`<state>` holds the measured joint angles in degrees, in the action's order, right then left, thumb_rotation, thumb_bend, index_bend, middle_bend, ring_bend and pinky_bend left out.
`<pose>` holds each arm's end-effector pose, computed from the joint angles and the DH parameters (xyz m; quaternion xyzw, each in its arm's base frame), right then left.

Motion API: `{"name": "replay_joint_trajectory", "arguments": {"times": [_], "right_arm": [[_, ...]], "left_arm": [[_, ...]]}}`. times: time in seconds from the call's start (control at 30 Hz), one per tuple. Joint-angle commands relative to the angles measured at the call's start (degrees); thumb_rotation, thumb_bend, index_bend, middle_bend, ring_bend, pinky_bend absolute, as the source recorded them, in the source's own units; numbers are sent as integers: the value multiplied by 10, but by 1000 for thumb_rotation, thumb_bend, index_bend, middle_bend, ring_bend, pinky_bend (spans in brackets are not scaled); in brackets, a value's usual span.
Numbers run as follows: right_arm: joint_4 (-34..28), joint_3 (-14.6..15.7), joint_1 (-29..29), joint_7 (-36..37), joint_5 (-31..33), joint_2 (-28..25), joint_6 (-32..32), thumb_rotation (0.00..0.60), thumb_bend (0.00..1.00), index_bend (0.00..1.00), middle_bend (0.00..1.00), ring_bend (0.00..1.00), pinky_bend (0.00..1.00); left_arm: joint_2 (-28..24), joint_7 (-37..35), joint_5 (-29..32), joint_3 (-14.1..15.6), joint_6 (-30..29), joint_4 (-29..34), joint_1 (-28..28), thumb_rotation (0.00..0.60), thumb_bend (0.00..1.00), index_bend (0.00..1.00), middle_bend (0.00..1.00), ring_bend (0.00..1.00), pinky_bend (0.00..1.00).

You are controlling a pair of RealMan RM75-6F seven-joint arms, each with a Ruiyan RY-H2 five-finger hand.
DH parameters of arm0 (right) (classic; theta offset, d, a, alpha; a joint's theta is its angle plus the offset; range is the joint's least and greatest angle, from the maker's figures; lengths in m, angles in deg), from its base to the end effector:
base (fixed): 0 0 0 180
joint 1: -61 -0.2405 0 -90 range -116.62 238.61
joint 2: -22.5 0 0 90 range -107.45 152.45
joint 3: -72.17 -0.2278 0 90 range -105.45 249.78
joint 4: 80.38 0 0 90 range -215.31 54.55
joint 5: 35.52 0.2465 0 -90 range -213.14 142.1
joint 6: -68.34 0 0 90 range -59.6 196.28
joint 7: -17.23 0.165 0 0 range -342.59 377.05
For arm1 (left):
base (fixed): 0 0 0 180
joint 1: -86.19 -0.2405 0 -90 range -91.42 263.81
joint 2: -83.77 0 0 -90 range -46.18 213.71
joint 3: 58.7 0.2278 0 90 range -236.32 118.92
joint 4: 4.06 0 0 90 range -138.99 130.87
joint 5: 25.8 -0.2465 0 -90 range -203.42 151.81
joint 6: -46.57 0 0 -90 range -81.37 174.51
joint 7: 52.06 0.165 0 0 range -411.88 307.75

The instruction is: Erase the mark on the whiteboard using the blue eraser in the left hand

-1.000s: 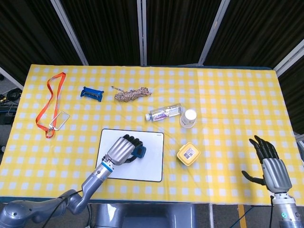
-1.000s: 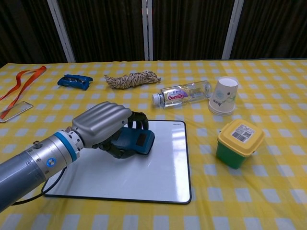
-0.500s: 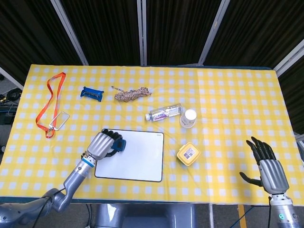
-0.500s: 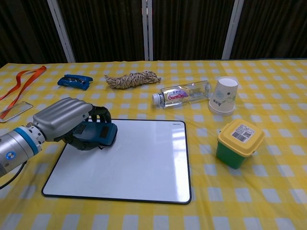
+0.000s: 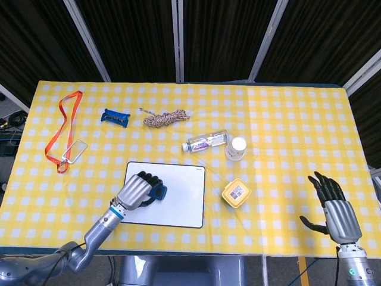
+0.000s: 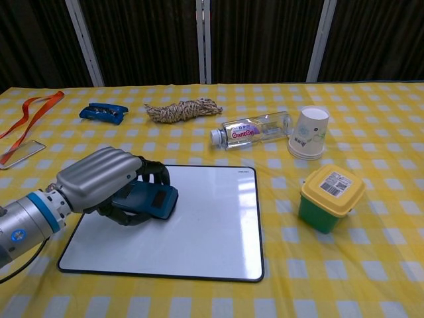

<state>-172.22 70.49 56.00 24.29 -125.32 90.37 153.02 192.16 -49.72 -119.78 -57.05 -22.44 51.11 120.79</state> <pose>-0.2844 -0.1974 0.0855 0.5843 -0.4335 0.4425 0.5242 -0.1565 0.2856 -0.1316 -0.7891 -0.2662 -0.4321 0.3459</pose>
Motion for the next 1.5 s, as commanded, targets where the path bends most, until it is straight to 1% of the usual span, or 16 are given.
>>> {"name": "replay_joint_trajectory", "arguments": {"times": [0.03,0.13,0.27,0.47,0.7,0.87,0.97,1.33,1.5], "right_arm": [[-1,0,0,1,0,-1,1,600,72,11,0,0,0],[-2,0,1,3,-1,-3,3,600,72,11,0,0,0],[-3,0,1,5,-2,-4,4,600,71,11,0,0,0],[-2,0,1,4,-2,-4,3,600,72,11,0,0,0],[-1,1,1,1,-3,-2,2,600,72,11,0,0,0],[-1,1,0,0,-3,-1,1,600,72,11,0,0,0],[-1,1,0,1,-3,0,2,600,72,11,0,0,0],[-1,0,1,9,-2,-3,4,600,72,11,0,0,0],[0,0,0,10,-3,-3,4,600,71,11,0,0,0]], "left_arm": [[10,16,-10,7,1,22,3,600,615,767,567,525,494],[16,30,-13,10,5,40,4,600,615,767,567,525,494],[21,47,-15,9,7,49,6,600,615,767,567,525,494],[13,57,0,-4,16,43,7,600,615,767,567,525,494],[-5,50,24,-23,26,27,7,600,615,767,567,525,494],[-18,41,48,-46,33,13,9,600,615,767,567,525,494],[-21,41,56,-52,40,10,12,600,615,767,567,525,494],[5,45,54,-51,48,15,25,600,615,767,567,526,494],[19,52,41,-48,40,33,33,600,615,767,567,525,494]]}}
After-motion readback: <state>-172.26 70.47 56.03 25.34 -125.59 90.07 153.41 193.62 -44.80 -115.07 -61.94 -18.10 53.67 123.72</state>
